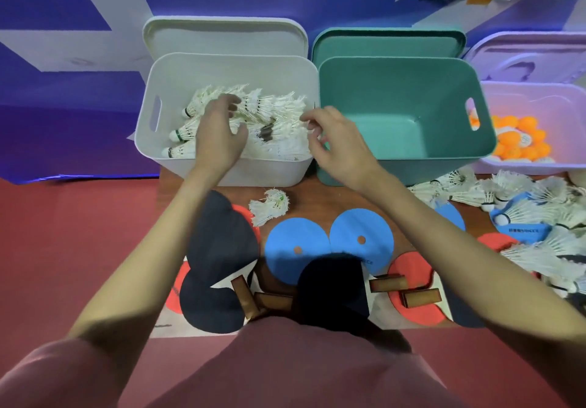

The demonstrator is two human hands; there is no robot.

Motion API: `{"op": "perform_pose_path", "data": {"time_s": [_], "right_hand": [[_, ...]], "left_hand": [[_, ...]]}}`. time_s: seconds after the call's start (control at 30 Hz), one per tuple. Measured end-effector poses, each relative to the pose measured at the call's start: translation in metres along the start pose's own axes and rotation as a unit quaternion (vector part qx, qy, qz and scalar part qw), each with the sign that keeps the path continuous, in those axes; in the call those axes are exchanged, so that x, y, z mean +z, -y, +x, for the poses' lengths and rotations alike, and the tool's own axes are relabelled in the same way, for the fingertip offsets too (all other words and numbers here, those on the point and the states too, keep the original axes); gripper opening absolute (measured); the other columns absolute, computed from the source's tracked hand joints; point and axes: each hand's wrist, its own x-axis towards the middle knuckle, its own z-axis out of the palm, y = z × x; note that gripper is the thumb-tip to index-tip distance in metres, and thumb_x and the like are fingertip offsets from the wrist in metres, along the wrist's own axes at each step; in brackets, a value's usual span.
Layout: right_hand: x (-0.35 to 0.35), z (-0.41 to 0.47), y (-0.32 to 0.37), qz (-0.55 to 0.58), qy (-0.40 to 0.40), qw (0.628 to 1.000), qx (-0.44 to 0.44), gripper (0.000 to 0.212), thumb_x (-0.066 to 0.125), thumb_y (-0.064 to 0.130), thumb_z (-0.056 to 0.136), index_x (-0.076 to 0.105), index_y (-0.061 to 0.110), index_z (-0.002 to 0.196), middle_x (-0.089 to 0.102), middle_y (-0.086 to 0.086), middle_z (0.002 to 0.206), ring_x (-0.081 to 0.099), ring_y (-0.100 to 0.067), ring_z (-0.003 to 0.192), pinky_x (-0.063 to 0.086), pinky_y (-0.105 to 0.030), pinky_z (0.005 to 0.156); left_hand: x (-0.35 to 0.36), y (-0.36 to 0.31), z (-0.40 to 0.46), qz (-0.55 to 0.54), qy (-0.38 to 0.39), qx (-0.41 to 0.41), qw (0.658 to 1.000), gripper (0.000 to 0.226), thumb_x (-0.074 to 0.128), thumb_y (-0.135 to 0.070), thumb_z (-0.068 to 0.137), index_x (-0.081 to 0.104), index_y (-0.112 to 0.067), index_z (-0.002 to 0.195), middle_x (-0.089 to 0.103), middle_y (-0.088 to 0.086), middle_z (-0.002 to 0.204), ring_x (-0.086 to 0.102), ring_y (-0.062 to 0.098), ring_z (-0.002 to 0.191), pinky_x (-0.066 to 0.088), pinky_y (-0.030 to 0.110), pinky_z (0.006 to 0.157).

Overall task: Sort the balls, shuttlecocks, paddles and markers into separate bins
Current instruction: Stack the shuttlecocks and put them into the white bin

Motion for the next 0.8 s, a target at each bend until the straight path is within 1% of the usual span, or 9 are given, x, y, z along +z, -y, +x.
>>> {"op": "perform_pose_path", "data": {"time_s": [0.1,0.2,0.3,0.43,0.5,0.63,0.7,0.73,0.8], "right_hand": [[-0.013,-0.064,-0.026,0.015,-0.093,0.996,-0.011,0.026,0.045,0.003,0.087,0.058,0.004,0.110,0.054,-0.008,0.097,0.055,-0.019,0.087,0.048,-0.030,0.077],[-0.023,-0.130,-0.072,-0.008,-0.094,0.994,0.060,0.026,0.045,0.009,0.086,0.058,0.006,0.108,0.051,-0.007,0.100,0.055,-0.021,0.086,0.049,-0.032,0.075],[-0.027,-0.176,-0.133,-0.046,-0.086,0.977,0.189,0.024,0.050,0.011,0.082,0.058,0.005,0.104,0.053,-0.010,0.100,0.057,-0.028,0.088,0.048,-0.038,0.070],[-0.030,-0.193,-0.198,0.014,-0.036,0.929,0.368,0.032,0.059,0.008,0.086,0.053,-0.003,0.116,0.064,-0.022,0.093,0.062,-0.036,0.087,0.044,-0.037,0.076],[-0.032,-0.192,-0.219,0.054,-0.019,0.919,0.390,0.037,0.059,0.011,0.089,0.052,-0.004,0.122,0.068,-0.023,0.084,0.064,-0.034,0.085,0.044,-0.035,0.076],[-0.024,-0.181,-0.241,0.105,-0.029,0.912,0.396,0.033,0.057,0.018,0.091,0.059,-0.005,0.114,0.071,-0.019,0.079,0.067,-0.027,0.086,0.050,-0.034,0.073],[-0.018,-0.174,-0.247,0.128,-0.025,0.908,0.398,0.024,0.057,0.018,0.090,0.064,-0.003,0.102,0.071,-0.019,0.080,0.068,-0.026,0.082,0.052,-0.036,0.072],[-0.015,-0.171,-0.251,0.130,-0.024,0.912,0.388,0.017,0.058,0.018,0.089,0.065,0.003,0.085,0.071,-0.019,0.078,0.068,-0.029,0.078,0.053,-0.040,0.069],[-0.015,-0.169,-0.256,0.122,-0.038,0.919,0.374,0.033,0.058,0.017,0.087,0.046,0.016,0.057,0.068,-0.014,0.065,0.064,-0.029,0.064,0.052,-0.042,0.062]], "left_hand": [[0.027,-0.050,-0.042,-0.121,-0.071,0.103,0.985,0.023,0.055,-0.008,0.088,0.057,-0.005,0.110,0.061,0.005,0.100,0.058,0.011,0.085,0.048,0.025,0.078],[0.058,-0.088,-0.080,-0.144,-0.012,0.160,0.977,0.022,0.056,-0.005,0.088,0.057,-0.004,0.110,0.061,0.004,0.096,0.057,0.011,0.082,0.048,0.026,0.076],[0.093,-0.104,-0.109,-0.108,0.063,0.196,0.973,0.024,0.056,-0.005,0.086,0.057,-0.006,0.110,0.060,0.003,0.097,0.057,0.012,0.087,0.047,0.028,0.079],[0.140,-0.116,-0.127,-0.068,0.142,0.119,0.980,0.032,0.057,-0.012,0.079,0.058,-0.010,0.111,0.061,0.001,0.102,0.058,0.019,0.094,0.049,0.037,0.082],[0.164,-0.130,-0.130,-0.047,0.179,0.072,0.980,0.035,0.059,-0.009,0.077,0.057,-0.009,0.112,0.062,0.005,0.105,0.059,0.022,0.098,0.049,0.038,0.082],[0.205,-0.153,-0.130,0.017,0.225,0.031,0.974,0.037,0.063,-0.008,0.080,0.054,-0.005,0.116,0.059,0.012,0.113,0.055,0.026,0.107,0.041,0.031,0.089],[0.220,-0.162,-0.129,0.034,0.231,0.016,0.972,0.036,0.062,-0.008,0.081,0.053,-0.004,0.115,0.058,0.012,0.115,0.055,0.027,0.108,0.041,0.031,0.087],[0.226,-0.166,-0.130,0.035,0.232,0.008,0.972,0.034,0.062,-0.007,0.081,0.054,-0.003,0.114,0.059,0.013,0.114,0.055,0.027,0.107,0.042,0.032,0.086],[0.236,-0.173,-0.131,0.032,0.230,0.002,0.973,0.032,0.062,-0.005,0.079,0.055,-0.001,0.110,0.059,0.016,0.111,0.057,0.030,0.103,0.044,0.034,0.084]]}}
